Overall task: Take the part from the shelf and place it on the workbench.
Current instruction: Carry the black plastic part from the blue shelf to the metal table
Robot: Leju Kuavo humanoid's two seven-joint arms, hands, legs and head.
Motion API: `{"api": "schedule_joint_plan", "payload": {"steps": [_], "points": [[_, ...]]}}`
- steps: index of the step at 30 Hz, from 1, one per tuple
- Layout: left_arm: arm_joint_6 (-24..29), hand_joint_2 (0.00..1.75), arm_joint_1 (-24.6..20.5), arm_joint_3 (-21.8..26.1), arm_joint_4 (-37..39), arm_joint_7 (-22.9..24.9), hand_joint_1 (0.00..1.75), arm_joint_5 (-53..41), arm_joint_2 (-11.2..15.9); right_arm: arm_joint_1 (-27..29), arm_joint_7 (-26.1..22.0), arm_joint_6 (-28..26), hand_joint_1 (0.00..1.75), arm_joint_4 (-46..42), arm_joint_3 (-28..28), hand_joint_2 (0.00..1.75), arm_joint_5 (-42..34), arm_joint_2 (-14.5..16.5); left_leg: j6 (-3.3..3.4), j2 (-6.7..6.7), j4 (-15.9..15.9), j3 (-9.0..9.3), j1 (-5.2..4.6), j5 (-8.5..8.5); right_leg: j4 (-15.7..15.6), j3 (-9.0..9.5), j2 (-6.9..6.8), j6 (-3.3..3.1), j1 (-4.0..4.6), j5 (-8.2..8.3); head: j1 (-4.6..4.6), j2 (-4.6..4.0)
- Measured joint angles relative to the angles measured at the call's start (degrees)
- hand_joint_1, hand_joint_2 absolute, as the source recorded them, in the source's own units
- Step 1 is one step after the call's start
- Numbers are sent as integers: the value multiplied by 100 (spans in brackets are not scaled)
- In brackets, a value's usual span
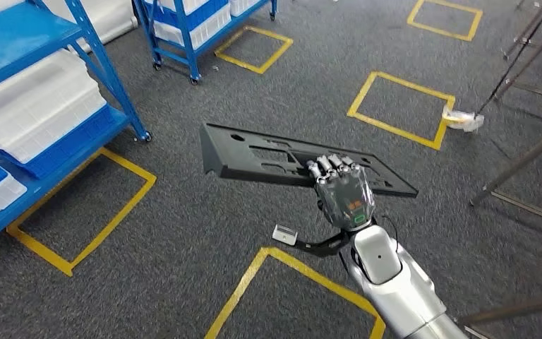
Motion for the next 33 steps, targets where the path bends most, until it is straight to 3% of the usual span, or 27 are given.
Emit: {"api": "schedule_joint_plan", "payload": {"steps": [2, 3, 5, 7, 9, 10, 11, 13, 14, 16, 18, 20, 22, 24, 25, 26, 27, 29, 31, 33], "points": [[-1, 175, -14, 0, 1, 4, 0, -22, -3, 6, 13, 0, 175, -9, 0, 175, 0, -43, 60, 114, -33, 2, -8, 33, -12, -55, 119, 83, -27, 40, -2, 0], [-2, 175, -21, 0, 0, 5, 0, -26, -5, 10, 23, 0, 175, -14, 0, 175, 0, -74, 105, 187, -61, 14, -5, 57, 12, -79, 65, 111, -24, 24, 1, 0], [-7, 175, -28, 0, 0, 2, 0, -33, -11, -1, 38, 0, 175, -22, 0, 175, 0, -126, 198, 344, -121, 35, -3, 98, 363, -253, -269, 147, -14, -183, 27, 0], [-14, 175, -14, 0, 0, 1, 0, -37, -14, -13, 45, 0, 175, -28, 0, 175, 0, -142, 239, 507, -129, 35, -41, 99, 1080, -599, -605, 175, -7, -528, 49, 0], [-19, 175, -3, 0, 1, 1, 0, -36, -15, 4, 57, 0, 175, -28, 1, 175, 0, -155, 243, 679, -127, 30, -60, 90, 1599, -852, -697, 193, -15, -678, 49, 0], [-22, 175, -8, 0, 1, -1, 0, -36, -15, 12, 69, 0, 175, -28, 2, 175, 0, -167, 239, 762, -126, 33, -64, 84, 1566, -824, -717, 191, -15, -603, 49, 0], [-27, 175, -18, 0, 1, -4, 0, -37, -18, 13, 85, 0, 175, -30, 2, 175, 0, -182, 232, 832, -126, 41, -66, 76, 1282, -663, -745, 180, -13, -432, 50, 0], [-35, 175, -39, 0, 0, -8, 0, -38, -25, -3, 109, 0, 175, -37, 2, 175, 0, -211, 203, 955, -132, 74, -76, 51, 429, -182, -940, 121, 29, -104, 50, 0], [-40, 175, -42, 0, 0, -9, 0, -38, -28, -15, 118, 0, 175, -43, 2, 175, 0, -221, 182, 1005, -136, 88, -86, 38, 120, -18, -1045, 85, 60, -26, 51, 0], [-47, 175, -45, 0, 1, -9, 0, -39, -31, -31, 125, 0, 175, -52, 2, 175, 0, -233, 126, 1110, -150, 112, -103, 21, -71, 62, -1112, 23, 123, -16, 48, 0], [-52, 175, -57, -1, -1, -9, 0, -40, -40, -30, 129, 0, 175, -60, 3, 175, 0, -252, 60, 1183, -158, 139, -96, -4, -114, 61, -971, -28, 118, 16, 46, 0], [-54, 175, -71, -2, -2, -8, 0, -44, -48, -38, 137, 0, 175, -69, 4, 175, 0, -274, 11, 972, -8, 100, -72, -135, -174, 93, -850, -100, 79, 51, 44, 0], [-54, 175, -65, -2, -2, 3, 0, -47, -50, -58, 148, 0, 175, -74, 7, 175, 3, -279, -11, 640, 603, -168, -56, -474, -200, 113, -721, -156, 58, 69, 40, 0], [-54, 175, -50, -2, -2, 30, 0, -52, -50, -58, 161, 0, 175, -72, 11, 175, 9, -280, -20, 533, 1329, -535, -56, -749, -185, 107, -564, -176, 64, 68, 39, 0], [-54, 175, -46, -2, -2, 43, 0, -58, -50, -53, 169, 0, 175, -71, 14, 175, 11, -283, -18, 526, 1473, -629, -56, -734, -171, 104, -480, -176, 68, 66, 39, 0], [-53, 175, -47, -2, -2, 53, 0, -68, -50, -50, 180, 0, 175, -71, 15, 175, 13, -285, -9, 513, 1376, -613, -56, -592, -152, 101, -389, -172, 69, 63, 39, 0], [-53, 175, -50, -2, -2, 58, 0, -78, -50, -50, 192, 0, 175, -71, 15, 175, 13, -287, 8, 466, 1082, -502, -55, -369, -130, 99, -297, -165, 67, 56, 38, 0], [-53, 175, -55, -2, -2, 64, 0, -101, -49, -56, 216, 0, 175, -71, 16, 175, 13, -289, 53, 171, 312, -187, -40, 4, -73, 71, -134, -130, 56, 38, 40, 0], [-53, 175, -67, -3, -2, 70, 0, -117, -49, -61, 239, 0, 175, -72, 17, 175, 13, -295, 86, -36, -40, -43, -44, 89, -41, 6, 12, -54, 26, 46, 40, 0], [-54, 175, -88, -4, -2, 76, 0, -125, -51, -57, 254, 0, 175, -72, 21, 175, 13, -319, 127, 67, -86, -24, -53, 106, -59, -42, 153, 38, -3, 83, 39, 0]]}}
